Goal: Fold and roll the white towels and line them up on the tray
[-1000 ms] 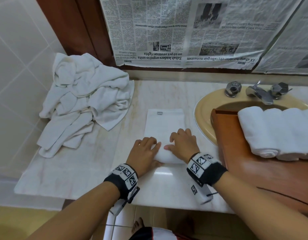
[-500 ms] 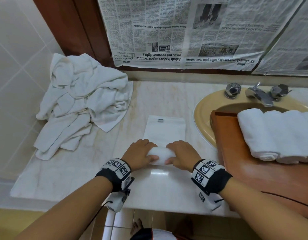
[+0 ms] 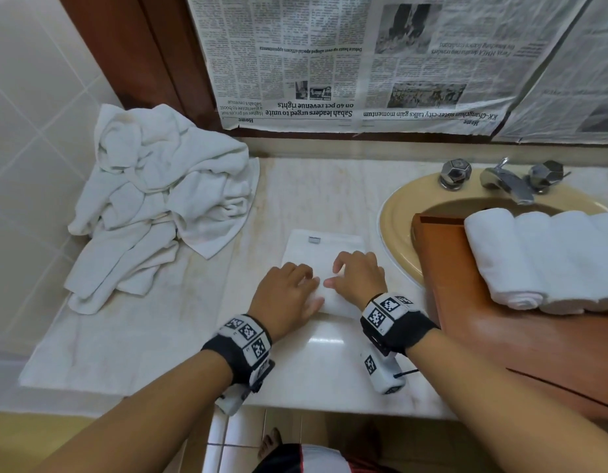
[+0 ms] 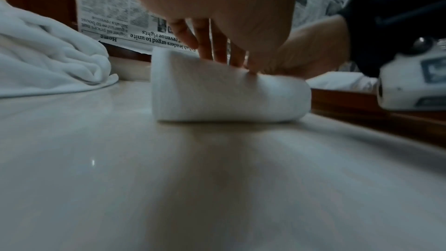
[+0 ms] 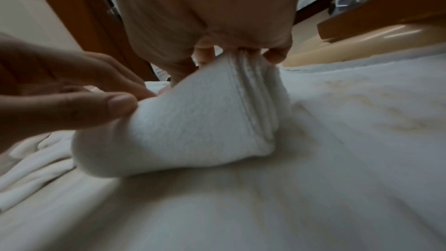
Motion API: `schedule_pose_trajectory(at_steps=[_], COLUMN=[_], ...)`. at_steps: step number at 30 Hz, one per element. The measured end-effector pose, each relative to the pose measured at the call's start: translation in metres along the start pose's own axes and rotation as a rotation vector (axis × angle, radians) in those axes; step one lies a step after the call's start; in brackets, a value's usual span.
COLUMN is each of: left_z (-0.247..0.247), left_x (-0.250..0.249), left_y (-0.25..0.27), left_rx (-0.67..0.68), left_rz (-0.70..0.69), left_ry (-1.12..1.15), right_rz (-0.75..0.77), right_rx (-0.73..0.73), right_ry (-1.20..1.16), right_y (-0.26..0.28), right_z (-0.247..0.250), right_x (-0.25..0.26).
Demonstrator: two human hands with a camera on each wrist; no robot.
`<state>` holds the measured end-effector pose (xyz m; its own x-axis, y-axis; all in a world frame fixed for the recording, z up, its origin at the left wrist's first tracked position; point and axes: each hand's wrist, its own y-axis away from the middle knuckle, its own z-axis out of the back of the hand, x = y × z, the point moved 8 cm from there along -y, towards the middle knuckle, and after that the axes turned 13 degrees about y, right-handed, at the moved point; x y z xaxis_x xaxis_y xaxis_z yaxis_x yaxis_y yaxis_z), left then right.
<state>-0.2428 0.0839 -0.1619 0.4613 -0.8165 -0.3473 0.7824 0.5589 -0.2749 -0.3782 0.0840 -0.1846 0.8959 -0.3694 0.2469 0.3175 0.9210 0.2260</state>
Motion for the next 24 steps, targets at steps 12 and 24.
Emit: schedule_pose_trajectory(at_steps=[12,24], left_z=[-0.017,-0.036], left_x=[0.019,0.018], left_y=[-0.011,0.006], left_rx=[0.245,0.569], left_rz=[0.096,0.390], left_ry=[-0.053,0.298], right_rz=[0.321,0.189], right_rx=[-0.238,0.255], right_ry=[0.430,-0.150], right_y=[0.040,0.041], right_z=[-0.011,-0.018], right_x=[0.014,-0.010])
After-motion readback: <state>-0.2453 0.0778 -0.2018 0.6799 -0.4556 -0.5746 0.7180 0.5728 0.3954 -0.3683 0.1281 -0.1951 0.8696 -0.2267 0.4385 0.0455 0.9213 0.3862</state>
